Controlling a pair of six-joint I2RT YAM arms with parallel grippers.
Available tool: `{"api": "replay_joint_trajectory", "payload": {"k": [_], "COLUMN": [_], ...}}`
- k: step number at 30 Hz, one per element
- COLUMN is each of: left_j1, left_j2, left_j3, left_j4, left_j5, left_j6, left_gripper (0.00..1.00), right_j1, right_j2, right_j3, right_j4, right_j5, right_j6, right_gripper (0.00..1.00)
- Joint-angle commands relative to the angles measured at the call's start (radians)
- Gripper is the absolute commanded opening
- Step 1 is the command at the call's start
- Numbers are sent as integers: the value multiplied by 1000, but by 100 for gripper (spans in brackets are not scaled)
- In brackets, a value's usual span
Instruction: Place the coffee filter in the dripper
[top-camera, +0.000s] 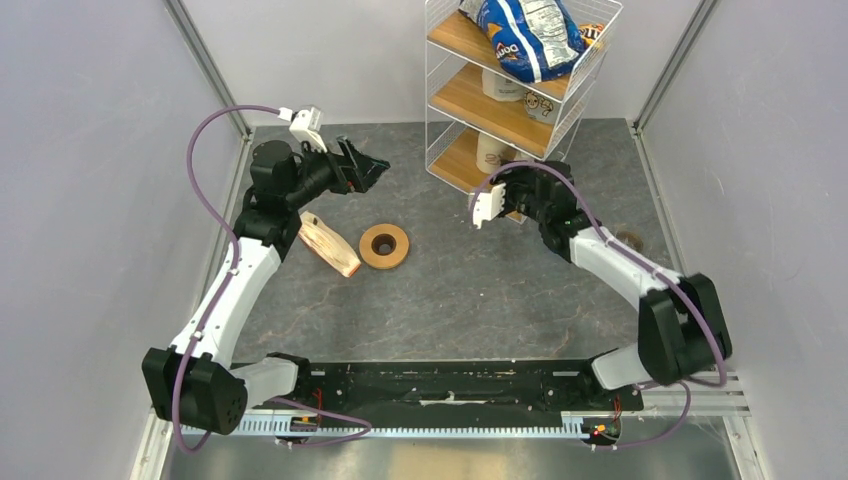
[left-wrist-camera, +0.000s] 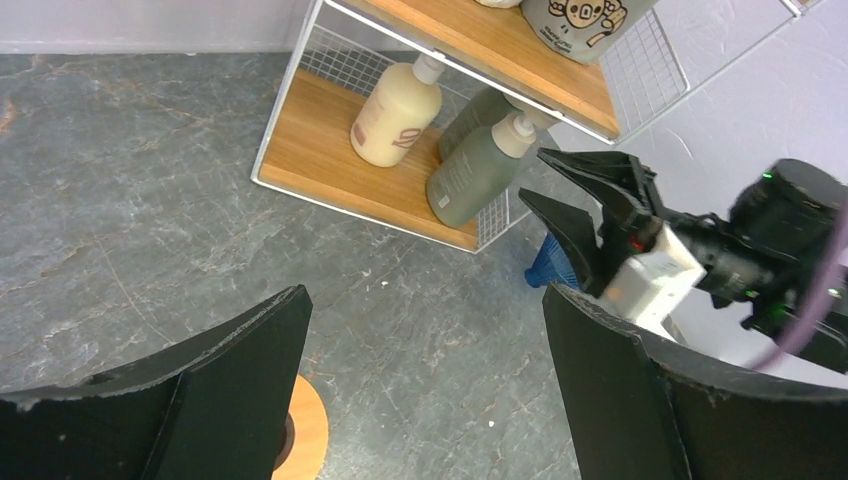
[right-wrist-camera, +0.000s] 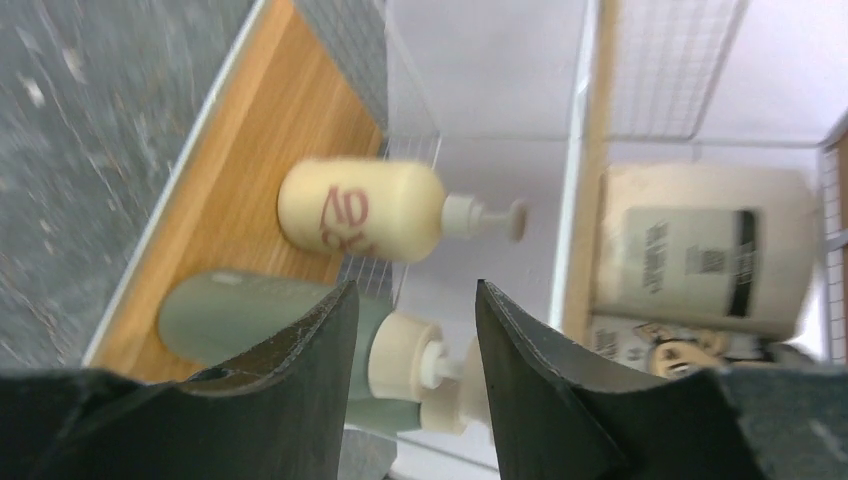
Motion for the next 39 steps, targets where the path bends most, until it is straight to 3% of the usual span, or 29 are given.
{"api": "replay_joint_trajectory", "payload": {"k": [1, 6, 9, 13, 17, 23, 33, 39], "left_j1": [6, 6, 8, 8, 8, 9, 8, 9], "left_j2": [-25, -37, -47, -55, -51, -46, -60, -56], "left_j3": [9, -11, -19, -34, -44, -47, -52, -42], "left_j4": [45, 80, 89, 104, 120, 129, 112, 102], "left_j5": [44, 56, 58, 70, 82, 79, 68, 64], "left_j6": [16, 5, -8, -35, -59, -81, -73, -71], "left_gripper": [94, 94, 94, 94, 94, 94, 94, 94], "right_j1": [112, 295, 373, 362, 259, 98, -20, -121], "right_j2": [-174, -334, -413, -460, -485, -430, -296, -215], "right_j3": [-14, -23, 18, 66, 68, 113, 56, 105], "right_j4": [-90, -305, -436, -591, -635, -552, -192, -150], "right_j5": [-5, 112, 276, 520, 550, 551, 475, 347], "right_j6": [158, 426, 766, 1175, 1421, 1598, 1558, 1529], "right_gripper": [55, 56, 56, 59, 59, 61, 60, 53]}}
